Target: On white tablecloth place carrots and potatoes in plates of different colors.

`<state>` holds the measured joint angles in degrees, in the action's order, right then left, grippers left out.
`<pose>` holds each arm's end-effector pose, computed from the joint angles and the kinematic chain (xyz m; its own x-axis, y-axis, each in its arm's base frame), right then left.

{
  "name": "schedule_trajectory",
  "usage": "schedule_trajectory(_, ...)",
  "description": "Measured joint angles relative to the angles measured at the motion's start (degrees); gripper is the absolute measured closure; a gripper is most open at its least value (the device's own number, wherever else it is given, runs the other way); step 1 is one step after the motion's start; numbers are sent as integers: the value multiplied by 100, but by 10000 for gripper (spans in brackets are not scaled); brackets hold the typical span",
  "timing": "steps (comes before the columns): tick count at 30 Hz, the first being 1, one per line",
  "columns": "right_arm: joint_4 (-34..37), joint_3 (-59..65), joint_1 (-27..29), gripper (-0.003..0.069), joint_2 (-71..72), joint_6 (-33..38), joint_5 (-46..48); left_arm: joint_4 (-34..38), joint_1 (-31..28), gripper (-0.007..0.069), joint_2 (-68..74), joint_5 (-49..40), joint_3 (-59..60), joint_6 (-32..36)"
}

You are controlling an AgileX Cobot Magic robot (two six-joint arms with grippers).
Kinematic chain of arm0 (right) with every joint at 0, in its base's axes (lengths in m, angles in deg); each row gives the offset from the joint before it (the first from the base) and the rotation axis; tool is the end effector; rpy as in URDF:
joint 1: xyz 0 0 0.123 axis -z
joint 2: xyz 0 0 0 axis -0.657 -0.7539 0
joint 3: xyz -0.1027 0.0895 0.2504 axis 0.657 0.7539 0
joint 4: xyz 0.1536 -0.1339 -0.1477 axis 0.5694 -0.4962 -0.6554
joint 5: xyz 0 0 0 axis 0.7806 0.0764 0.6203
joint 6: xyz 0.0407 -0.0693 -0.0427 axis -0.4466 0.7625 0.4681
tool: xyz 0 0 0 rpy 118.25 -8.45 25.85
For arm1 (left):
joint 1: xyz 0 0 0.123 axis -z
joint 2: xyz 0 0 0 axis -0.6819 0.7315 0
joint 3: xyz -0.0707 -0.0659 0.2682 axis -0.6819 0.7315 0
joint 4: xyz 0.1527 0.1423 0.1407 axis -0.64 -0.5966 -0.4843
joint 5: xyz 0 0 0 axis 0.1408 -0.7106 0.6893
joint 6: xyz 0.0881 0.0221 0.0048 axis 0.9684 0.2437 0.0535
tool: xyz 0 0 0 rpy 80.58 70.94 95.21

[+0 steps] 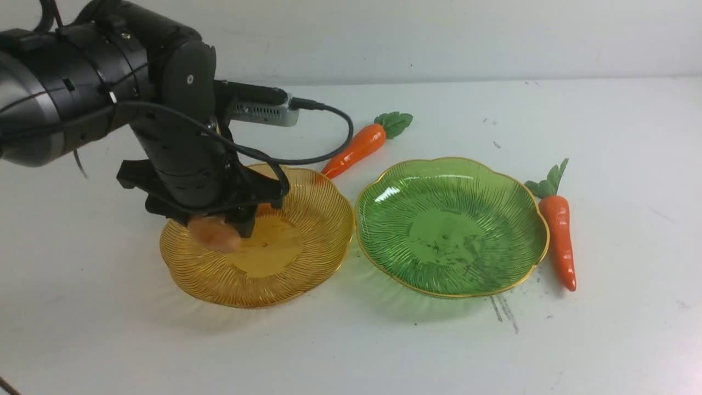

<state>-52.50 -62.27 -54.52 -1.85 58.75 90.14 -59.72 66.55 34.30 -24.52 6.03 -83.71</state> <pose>0.1533 0.0408 0.4116 -0.7379 -0.2274 -0.6354 -0.2967 0.9550 0.0029 0.3226 -0.1289 0.2846 -0.9479 0.0855 -0.3070 0.0827 0.9963 0.0221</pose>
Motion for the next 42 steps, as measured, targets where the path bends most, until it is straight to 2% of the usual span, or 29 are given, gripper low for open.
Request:
schedule_trajectory(5,-57,0,0,676,-259,-138,-145,211,-250,197,412,231,0,609)
schedule_trajectory(10,-458,0,81,676,-836,-574,-271,255,-350,130,896,280,0,733)
schedule_trajectory(12,-509,0,414,676,-1282,-708,-388,227,-357,80,1031,285,0,737)
schedule_trajectory(17,-1,0,1243,676,-2209,-642,-749,102,-357,-17,1099,298,-24,744)
schedule_trajectory(21,191,-75,1358,659,-2864,-511,-868,17,-357,-24,1099,240,-126,744)
schedule_trajectory(24,263,-192,1331,610,-3323,-376,-1009,17,-357,-15,1099,127,-250,788)
schedule_trajectory(26,322,-304,1298,550,-3709,-317,-1148,23,-357,33,1099,1,-381,864)
schedule_trajectory(29,515,-609,1219,411,-4400,-267,-1361,34,-342,245,1086,-401,-707,1088)
schedule_trajectory(30,593,-759,1189,351,-4736,-257,-1402,34,-312,377,1047,-534,-810,1162)
schedule_trajectory(31,636,-842,1178,319,-4861,-257,-1423,28,-287,452,1004,-609,-862,1216)
schedule_trajectory(34,654,-1133,1097,229,-5401,-251,-1441,33,-116,596,721,-678,-975,1368)
schedule_trajectory(37,654,-1369,1039,180,-5794,-251,-1473,39,29,621,505,-678,-986,1405)
schedule_trajectory(42,654,-1786,990,152,-6278,-273,-1596,44,140,628,285,-750,-986,1454)
